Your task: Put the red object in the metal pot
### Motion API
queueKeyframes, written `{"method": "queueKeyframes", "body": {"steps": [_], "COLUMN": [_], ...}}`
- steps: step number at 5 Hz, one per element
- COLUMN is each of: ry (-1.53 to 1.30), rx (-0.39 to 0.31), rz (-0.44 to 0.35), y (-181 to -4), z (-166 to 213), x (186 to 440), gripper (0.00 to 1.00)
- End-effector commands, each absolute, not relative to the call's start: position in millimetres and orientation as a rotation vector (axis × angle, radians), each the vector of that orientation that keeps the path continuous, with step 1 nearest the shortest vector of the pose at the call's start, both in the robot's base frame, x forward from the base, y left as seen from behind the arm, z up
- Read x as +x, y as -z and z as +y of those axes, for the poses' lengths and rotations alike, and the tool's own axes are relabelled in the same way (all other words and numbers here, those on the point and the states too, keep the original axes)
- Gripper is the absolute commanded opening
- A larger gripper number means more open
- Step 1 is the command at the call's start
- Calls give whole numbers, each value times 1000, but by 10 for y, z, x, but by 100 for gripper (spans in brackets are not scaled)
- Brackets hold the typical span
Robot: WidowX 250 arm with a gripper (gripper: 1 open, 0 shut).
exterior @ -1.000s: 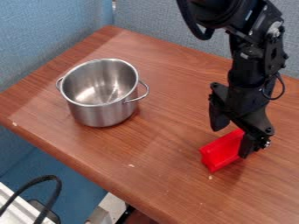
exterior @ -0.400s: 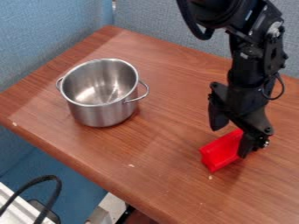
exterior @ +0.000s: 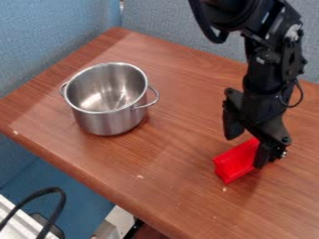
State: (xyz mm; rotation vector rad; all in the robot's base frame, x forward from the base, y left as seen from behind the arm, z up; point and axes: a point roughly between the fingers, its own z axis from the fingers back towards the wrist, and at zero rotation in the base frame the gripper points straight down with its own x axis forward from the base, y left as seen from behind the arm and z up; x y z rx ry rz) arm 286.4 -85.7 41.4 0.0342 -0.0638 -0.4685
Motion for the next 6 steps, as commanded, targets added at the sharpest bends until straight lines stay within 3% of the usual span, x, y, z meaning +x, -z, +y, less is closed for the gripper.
{"method": "queueKeyframes", "body": {"steps": [1, 6], "ry": [459, 455], "rx": [34, 64], "rz": [-92, -54], "y": [-453, -448], "z": [-827, -741], "x": [2925, 2909], "gripper": [0, 0]}}
